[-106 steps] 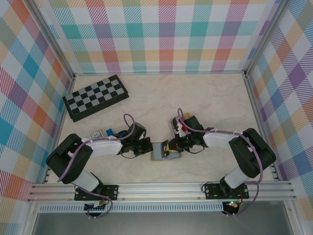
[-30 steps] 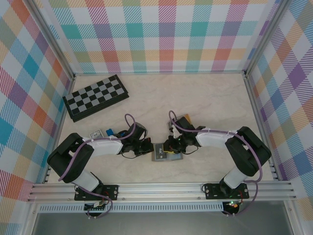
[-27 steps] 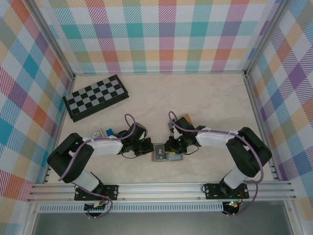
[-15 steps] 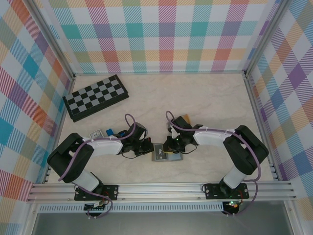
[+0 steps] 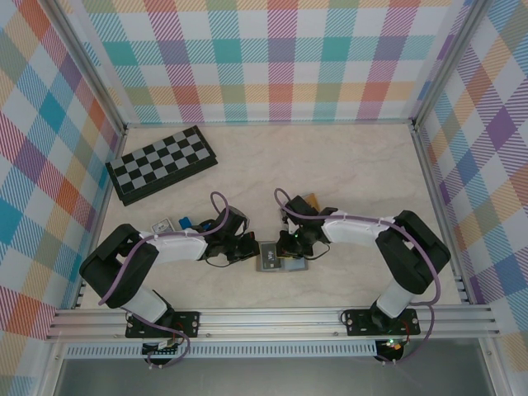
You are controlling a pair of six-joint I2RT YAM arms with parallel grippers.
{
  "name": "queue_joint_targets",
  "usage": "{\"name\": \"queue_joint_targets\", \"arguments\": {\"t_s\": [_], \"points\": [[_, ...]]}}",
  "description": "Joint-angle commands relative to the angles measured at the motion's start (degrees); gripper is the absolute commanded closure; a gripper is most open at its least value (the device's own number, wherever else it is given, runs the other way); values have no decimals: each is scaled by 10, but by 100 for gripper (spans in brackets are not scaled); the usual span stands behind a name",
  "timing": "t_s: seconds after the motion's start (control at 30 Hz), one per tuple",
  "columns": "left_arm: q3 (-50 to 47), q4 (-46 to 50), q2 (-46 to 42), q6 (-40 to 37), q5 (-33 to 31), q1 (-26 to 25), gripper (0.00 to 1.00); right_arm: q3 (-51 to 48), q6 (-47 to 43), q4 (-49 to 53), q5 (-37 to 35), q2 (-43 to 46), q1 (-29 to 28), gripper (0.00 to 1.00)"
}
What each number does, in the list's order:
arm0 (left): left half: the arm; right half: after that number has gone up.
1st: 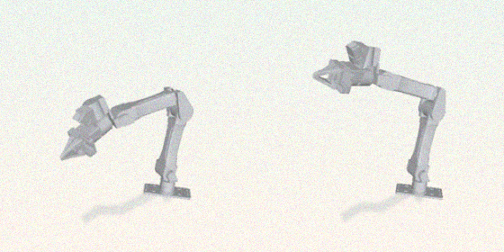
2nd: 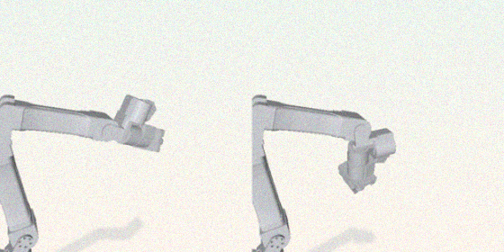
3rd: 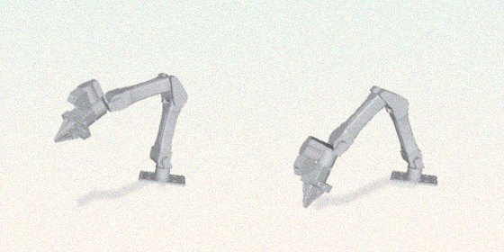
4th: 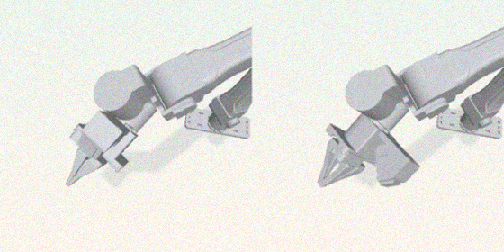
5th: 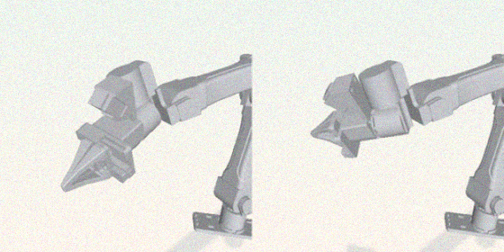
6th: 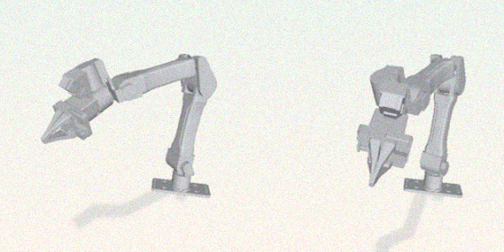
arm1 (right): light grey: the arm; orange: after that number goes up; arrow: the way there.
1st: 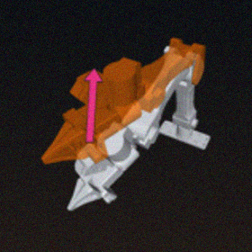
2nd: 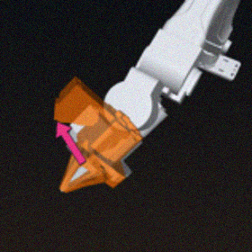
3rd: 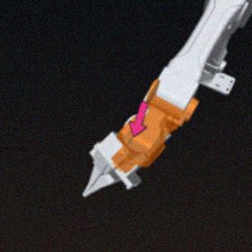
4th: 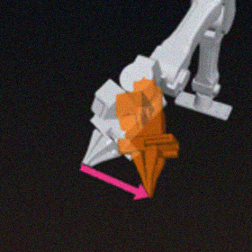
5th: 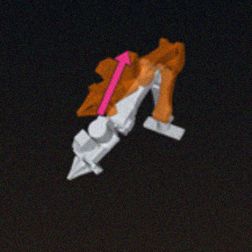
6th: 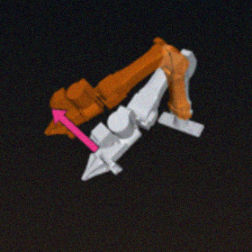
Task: Put the credit cards into the card holder
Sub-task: Insert the credit card into the card slot, then pick up the credit card from the storage box.
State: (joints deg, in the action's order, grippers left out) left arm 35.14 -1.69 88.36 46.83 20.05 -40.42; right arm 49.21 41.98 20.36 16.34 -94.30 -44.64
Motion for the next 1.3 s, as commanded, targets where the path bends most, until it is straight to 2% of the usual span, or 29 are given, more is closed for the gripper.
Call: {"name": "queue_joint_targets", "arguments": {"t_s": [0.0,0.27,0.33,0.5,0.63,0.87,1.1,1.27], "points": [[2,9,7,-9,2,-7,100,16,-11,28,-11,-19,-9,84],[5,9,10,-10,10,-7,100,42,-8,6,13,-40,-34,89],[4,14,8,-11,6,-8,100,47,-8,28,-11,-32,-34,88],[8,46,2,-30,-5,-8,100,53,-19,144,-141,-6,-34,82],[11,66,1,-46,-12,-8,100,37,-24,181,-179,-8,-33,82],[11,79,6,-59,-14,-7,100,1,-9,177,-206,25,-31,78],[16,86,9,-64,-14,-8,100,-9,3,201,-248,46,0,77],[18,85,11,-65,-13,-8,100,-35,-3,178,-224,51,41,79]]}}
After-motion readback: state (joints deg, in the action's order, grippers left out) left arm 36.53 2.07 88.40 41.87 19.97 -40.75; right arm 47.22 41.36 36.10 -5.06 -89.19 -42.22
